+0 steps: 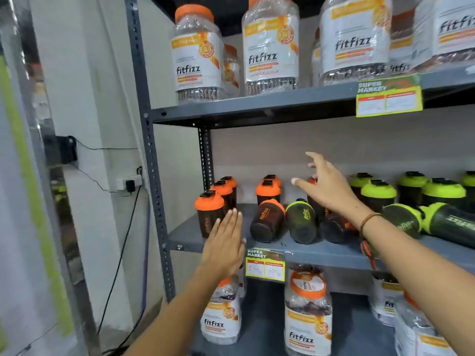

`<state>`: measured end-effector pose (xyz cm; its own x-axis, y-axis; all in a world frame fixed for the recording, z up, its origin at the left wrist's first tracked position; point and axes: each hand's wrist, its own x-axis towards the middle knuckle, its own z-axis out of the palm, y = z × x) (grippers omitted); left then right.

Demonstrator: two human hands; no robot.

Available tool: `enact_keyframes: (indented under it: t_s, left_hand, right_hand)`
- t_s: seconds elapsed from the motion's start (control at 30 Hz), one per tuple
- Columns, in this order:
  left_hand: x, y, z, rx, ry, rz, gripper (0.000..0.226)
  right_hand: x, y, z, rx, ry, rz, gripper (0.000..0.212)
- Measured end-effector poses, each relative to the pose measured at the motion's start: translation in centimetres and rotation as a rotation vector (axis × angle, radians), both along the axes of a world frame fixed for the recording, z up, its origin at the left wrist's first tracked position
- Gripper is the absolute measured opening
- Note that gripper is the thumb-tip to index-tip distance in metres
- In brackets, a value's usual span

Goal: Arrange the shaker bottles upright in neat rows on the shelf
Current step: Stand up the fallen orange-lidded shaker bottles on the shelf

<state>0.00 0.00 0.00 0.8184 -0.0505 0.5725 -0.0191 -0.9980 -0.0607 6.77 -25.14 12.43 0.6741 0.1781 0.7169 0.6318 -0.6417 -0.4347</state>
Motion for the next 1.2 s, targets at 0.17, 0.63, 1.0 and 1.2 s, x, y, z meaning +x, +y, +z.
enact_keyframes:
  t_s: [0.17,0.63,1.0,1.2]
  left_hand:
    - [3.9,0.7,-1.2,-0.152,0.317,0.005,0.061]
    - [8.8,2.9,-0.7,-0.176,0.525,-0.105,0.059]
    - [8.1,2.9,-0.9,-0.130,0.395,-0.127,0.056]
    - [8.2,3.2,-1.0,-0.117,0.393,-0.133,0.058]
  right_hand:
    - [4.2,1.3,-0.1,-0.164,0.157,-0.017,0.053]
    - [9.1,8.8,-2.3,-0.633,0.403,-0.289,0.089]
    - [9.3,13.5,-3.8,-0.680,0.485,-0.371,0.102]
    - [8.7,14.7,-3.9,-0.640,0.493,-0.340,0.089]
